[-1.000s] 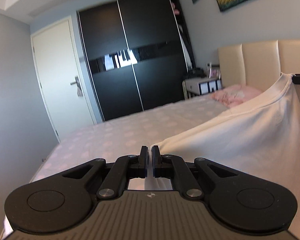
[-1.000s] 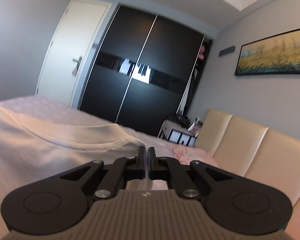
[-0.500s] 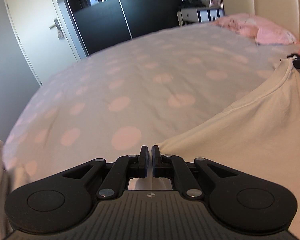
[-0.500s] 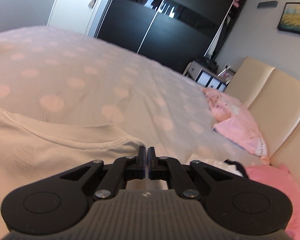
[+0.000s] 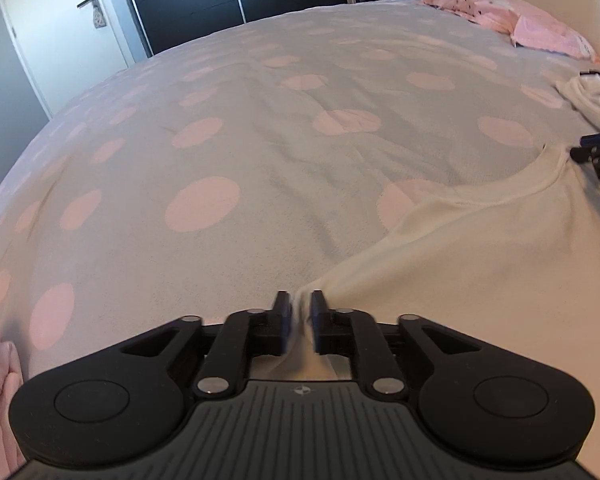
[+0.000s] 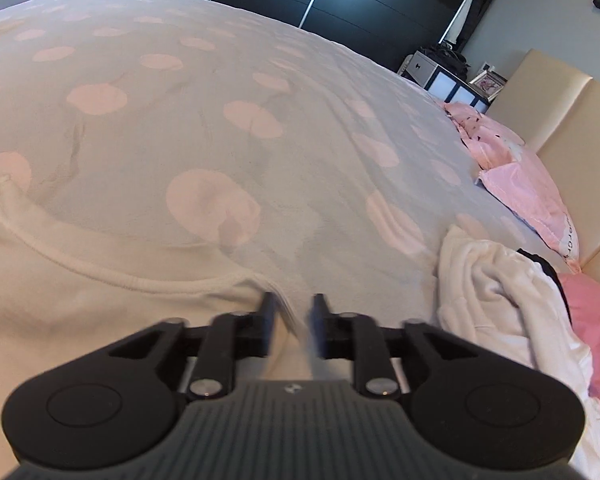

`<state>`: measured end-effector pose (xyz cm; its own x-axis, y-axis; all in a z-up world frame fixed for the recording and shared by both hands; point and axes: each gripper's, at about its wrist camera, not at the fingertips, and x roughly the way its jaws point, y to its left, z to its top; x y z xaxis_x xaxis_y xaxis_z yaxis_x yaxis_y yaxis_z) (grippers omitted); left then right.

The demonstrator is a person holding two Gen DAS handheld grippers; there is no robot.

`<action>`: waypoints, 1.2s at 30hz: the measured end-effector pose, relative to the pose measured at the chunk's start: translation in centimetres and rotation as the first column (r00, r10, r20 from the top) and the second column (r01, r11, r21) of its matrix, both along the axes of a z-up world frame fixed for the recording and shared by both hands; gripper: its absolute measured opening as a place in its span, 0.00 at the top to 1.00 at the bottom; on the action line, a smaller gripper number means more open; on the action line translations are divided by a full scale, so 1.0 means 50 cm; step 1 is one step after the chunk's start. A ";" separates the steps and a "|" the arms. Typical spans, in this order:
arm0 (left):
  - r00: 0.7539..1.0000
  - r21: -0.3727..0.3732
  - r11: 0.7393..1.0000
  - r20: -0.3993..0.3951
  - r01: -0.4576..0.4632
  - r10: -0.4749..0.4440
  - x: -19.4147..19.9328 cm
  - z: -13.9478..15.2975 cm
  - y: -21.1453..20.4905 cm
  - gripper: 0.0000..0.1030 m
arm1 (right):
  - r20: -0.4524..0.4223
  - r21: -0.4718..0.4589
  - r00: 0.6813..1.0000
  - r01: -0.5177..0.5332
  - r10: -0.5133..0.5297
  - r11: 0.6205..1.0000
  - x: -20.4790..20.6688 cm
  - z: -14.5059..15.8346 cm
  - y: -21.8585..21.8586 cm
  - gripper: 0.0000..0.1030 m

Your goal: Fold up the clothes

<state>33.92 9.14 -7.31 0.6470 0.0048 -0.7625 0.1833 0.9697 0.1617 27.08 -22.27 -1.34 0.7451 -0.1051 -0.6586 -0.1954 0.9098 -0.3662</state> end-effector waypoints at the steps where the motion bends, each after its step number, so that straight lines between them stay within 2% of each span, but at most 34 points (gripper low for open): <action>1: 1.000 -0.016 1.000 0.008 -0.011 0.011 -0.007 0.010 0.009 0.67 | 0.011 0.008 1.000 0.005 -0.005 1.000 0.059 -0.021 -0.002 0.64; 2: 1.000 -0.031 0.999 0.022 -0.019 0.020 -0.019 0.022 0.019 0.65 | 0.018 0.022 1.000 0.010 -0.011 1.000 0.134 -0.051 -0.004 0.63; 4: 0.999 -0.048 0.998 0.041 -0.032 0.034 -0.046 0.047 0.039 0.61 | 0.024 0.063 0.999 0.021 -0.023 0.998 0.182 -0.060 -0.026 0.63; 9: 0.998 -0.083 0.994 0.020 -0.065 0.067 -0.126 0.091 0.079 0.61 | 0.019 0.149 0.999 0.032 -0.035 0.988 0.186 -0.045 -0.074 0.63; 15: 0.991 -0.084 0.989 -0.077 -0.119 0.113 -0.216 0.085 0.105 0.60 | -0.045 0.213 0.999 0.039 -0.030 0.976 0.077 -0.031 -0.127 0.63; 19: 0.979 -0.147 0.975 -0.140 -0.169 0.148 -0.239 0.069 0.118 0.60 | -0.104 0.261 0.995 0.018 0.010 0.965 0.016 -0.040 -0.130 0.62; 21: 0.975 -0.185 0.964 -0.154 -0.190 0.162 -0.245 0.060 0.118 0.60 | -0.133 0.284 0.990 -0.001 0.040 0.959 -0.010 -0.048 -0.124 0.53; 22: 0.973 -0.191 0.962 -0.160 -0.194 0.164 -0.244 0.054 0.116 0.60 | -0.147 0.296 0.988 -0.010 0.056 0.955 -0.023 -0.051 -0.121 0.52; 25: 0.970 -0.182 0.963 -0.178 -0.200 0.168 -0.241 0.036 0.106 0.60 | -0.188 0.332 0.977 -0.036 0.103 0.943 -0.062 -0.062 -0.112 0.46; 27: 0.967 -0.175 0.964 -0.192 -0.201 0.167 -0.239 0.029 0.100 0.60 | -0.213 0.314 0.967 -0.068 0.140 0.947 -0.069 -0.076 -0.100 0.45; 28: 0.967 -0.169 0.965 -0.194 -0.199 0.166 -0.238 0.027 0.097 0.61 | -0.226 0.290 0.962 -0.082 0.151 0.954 -0.063 -0.087 -0.095 0.47; 29: 0.967 -0.162 0.967 -0.195 -0.196 0.164 -0.236 0.025 0.094 0.63 | -0.236 0.264 0.959 -0.091 0.156 0.960 -0.057 -0.098 -0.091 0.60; 30: 0.966 -0.159 0.967 -0.198 -0.198 0.165 -0.234 0.024 0.092 0.67 | -0.249 0.242 0.957 -0.091 0.152 0.966 -0.049 -0.107 -0.091 0.90; 31: 0.964 -0.160 0.966 -0.203 -0.203 0.169 -0.232 0.023 0.090 0.68 | -0.256 0.231 0.957 -0.079 0.139 0.970 -0.037 -0.111 -0.096 0.95; 36: 0.964 -0.161 0.965 -0.204 -0.207 0.173 -0.231 0.027 0.079 0.68 | -0.203 0.277 0.974 -0.039 0.098 0.960 -0.003 -0.055 -0.149 0.96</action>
